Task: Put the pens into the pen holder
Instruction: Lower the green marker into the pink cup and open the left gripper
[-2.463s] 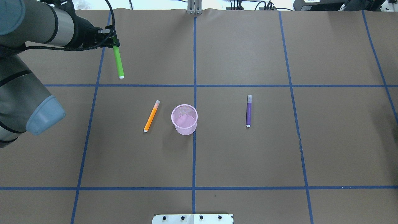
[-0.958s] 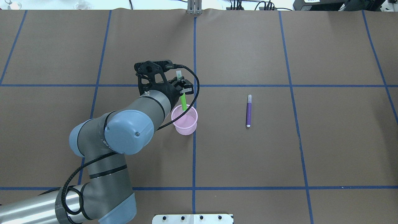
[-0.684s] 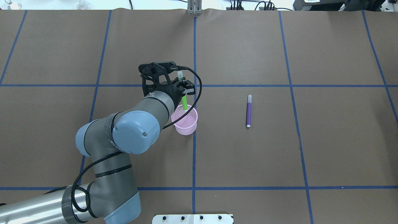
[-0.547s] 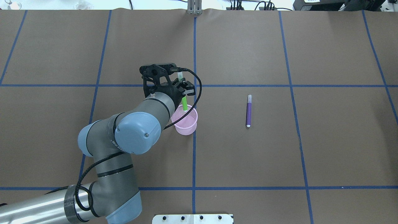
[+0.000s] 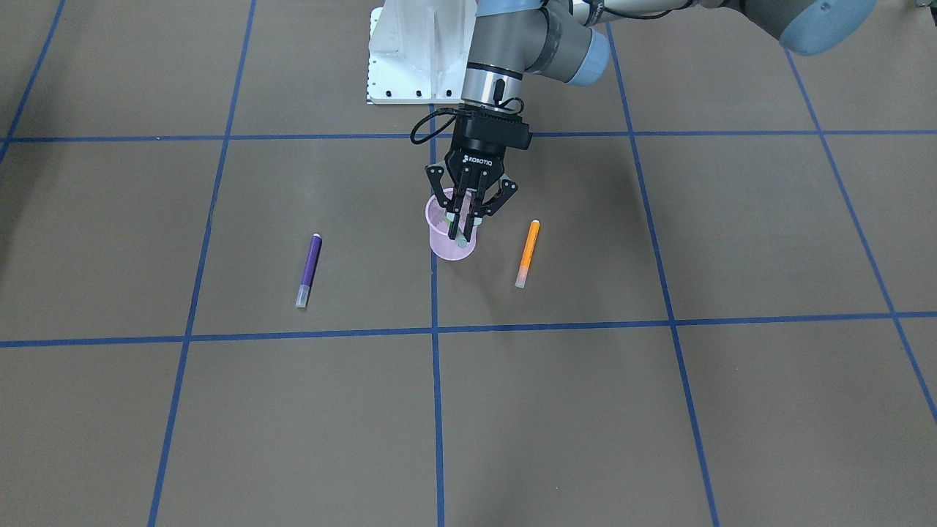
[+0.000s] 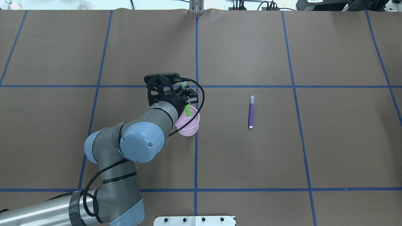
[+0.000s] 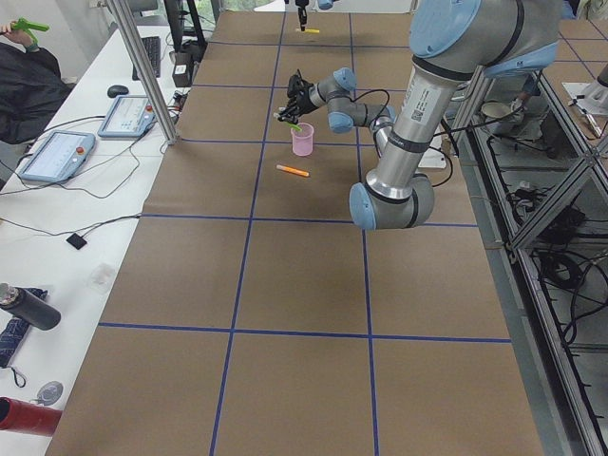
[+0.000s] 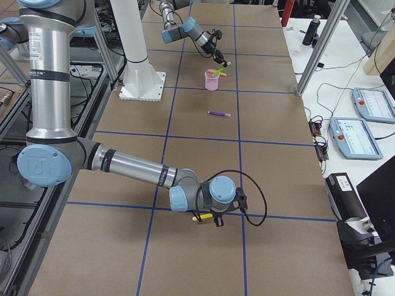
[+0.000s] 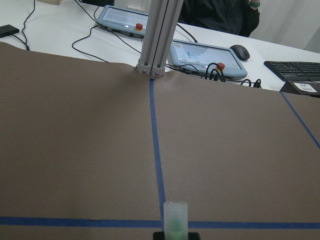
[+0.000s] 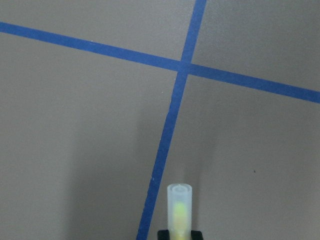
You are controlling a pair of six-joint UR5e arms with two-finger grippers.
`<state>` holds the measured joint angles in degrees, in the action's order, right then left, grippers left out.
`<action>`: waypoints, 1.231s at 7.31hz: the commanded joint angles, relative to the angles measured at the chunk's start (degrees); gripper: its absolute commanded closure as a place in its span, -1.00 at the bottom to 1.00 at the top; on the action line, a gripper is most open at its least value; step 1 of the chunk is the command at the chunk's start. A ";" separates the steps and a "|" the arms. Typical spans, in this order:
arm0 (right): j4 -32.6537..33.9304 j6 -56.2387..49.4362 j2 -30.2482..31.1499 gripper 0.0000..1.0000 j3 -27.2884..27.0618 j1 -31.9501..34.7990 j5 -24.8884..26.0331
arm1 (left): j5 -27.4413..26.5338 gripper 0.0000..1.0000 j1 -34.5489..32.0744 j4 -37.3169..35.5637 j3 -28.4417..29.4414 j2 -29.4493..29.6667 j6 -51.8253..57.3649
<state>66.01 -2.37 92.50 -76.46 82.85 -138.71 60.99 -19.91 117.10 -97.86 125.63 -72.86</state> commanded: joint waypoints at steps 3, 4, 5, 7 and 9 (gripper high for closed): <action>0.00 0.17 0.22 1.00 -0.09 1.26 -0.42 | -0.44 1.00 1.27 0.84 -0.40 -1.61 -0.09; 0.00 0.18 0.14 1.00 -0.70 1.35 -0.42 | -0.18 0.48 1.27 0.94 -0.75 -1.70 0.09; 0.00 0.35 0.14 1.00 -1.66 1.52 -0.42 | 0.17 -0.45 1.27 0.85 -0.93 -1.79 0.35; 0.00 0.26 0.05 1.00 -2.46 2.48 -0.51 | 0.26 -1.00 1.19 0.85 -1.02 -2.23 0.44; 0.00 0.44 -0.57 1.00 -4.12 4.41 -0.68 | 2.09 -1.00 1.19 0.24 -2.76 -2.23 0.61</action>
<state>66.01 -1.96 92.22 -79.34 86.09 -139.32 61.70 -18.71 117.82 -99.28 123.47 -72.40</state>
